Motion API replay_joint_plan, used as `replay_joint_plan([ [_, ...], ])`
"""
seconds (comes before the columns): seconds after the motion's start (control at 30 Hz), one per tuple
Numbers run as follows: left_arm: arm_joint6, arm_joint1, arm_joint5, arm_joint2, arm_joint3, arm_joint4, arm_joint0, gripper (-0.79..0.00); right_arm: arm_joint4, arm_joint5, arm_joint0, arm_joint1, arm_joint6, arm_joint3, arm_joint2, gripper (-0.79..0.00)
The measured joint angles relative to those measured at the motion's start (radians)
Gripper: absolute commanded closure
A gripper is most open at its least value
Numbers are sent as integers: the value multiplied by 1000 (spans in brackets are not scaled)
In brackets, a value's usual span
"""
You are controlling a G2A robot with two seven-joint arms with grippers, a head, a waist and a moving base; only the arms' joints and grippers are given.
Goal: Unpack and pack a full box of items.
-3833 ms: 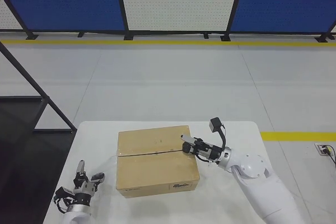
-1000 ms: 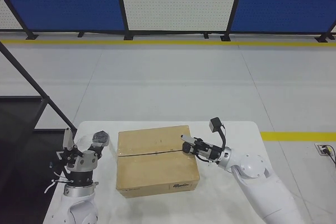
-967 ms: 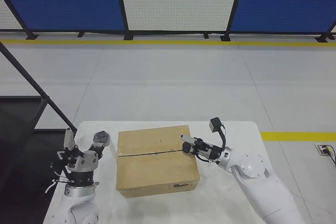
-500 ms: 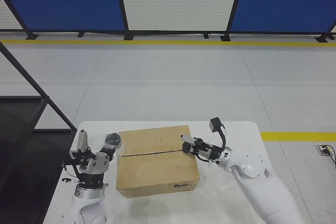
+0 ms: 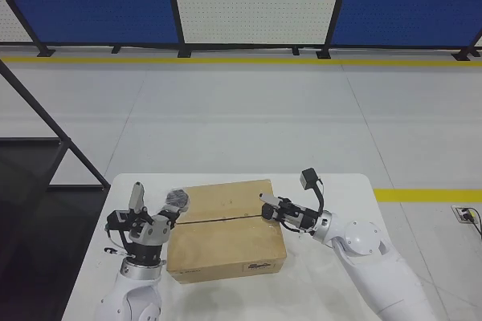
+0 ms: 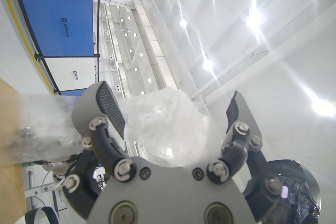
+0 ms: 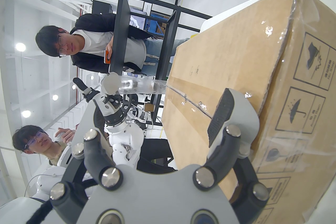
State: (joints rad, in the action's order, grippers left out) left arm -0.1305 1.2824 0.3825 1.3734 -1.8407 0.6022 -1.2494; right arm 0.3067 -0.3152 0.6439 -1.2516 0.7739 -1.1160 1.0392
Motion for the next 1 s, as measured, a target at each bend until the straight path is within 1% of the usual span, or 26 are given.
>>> replay_joint_plan([
  [0.33, -31, 7, -22, -24, 13, -38, 12, -785, 0, 0, 0, 0, 0, 0, 0, -785],
  [1.0, -79, 22, -132, -97, 65, -126, 74, -785, 0, 0, 0, 0, 0, 0, 0, -785],
])
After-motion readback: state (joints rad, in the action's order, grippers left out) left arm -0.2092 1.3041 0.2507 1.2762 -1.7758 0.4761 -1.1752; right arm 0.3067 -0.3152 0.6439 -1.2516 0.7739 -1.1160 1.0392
